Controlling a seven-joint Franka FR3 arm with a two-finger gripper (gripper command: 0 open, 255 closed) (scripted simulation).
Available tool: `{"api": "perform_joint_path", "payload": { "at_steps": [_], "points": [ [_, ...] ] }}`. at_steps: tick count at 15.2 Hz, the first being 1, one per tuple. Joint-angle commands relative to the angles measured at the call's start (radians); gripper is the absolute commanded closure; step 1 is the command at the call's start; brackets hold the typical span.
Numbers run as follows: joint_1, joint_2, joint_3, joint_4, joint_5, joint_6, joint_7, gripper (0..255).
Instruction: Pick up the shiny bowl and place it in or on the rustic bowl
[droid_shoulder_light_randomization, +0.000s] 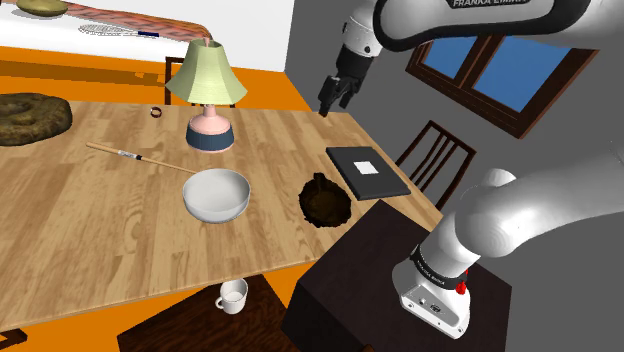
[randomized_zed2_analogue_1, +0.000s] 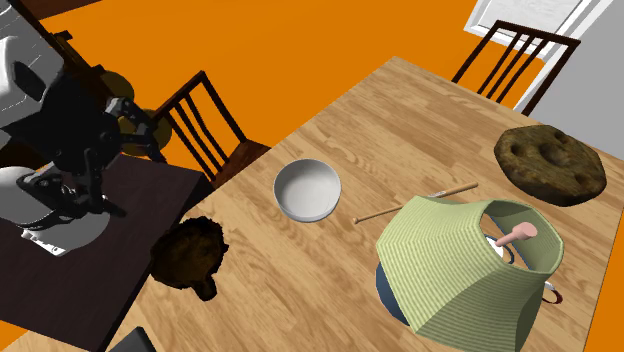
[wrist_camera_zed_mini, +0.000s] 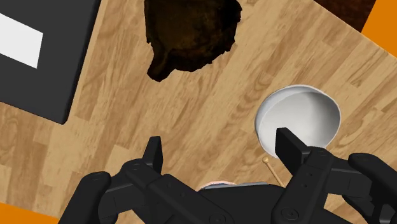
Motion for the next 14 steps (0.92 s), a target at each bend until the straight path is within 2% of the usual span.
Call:
{"api": "perform_joint_path", "payload": {
  "at_steps": [1,7,14],
  "points": [
    [0.007,0.052,0.015,-0.019,0.007,0.071,0.023,0],
    [0.021,0.238,0.054,-0.019,0.016,0.256,0.086,0],
    [0.035,0.489,0.095,0.046,-0.005,0.441,0.17,0]
  ]
}}
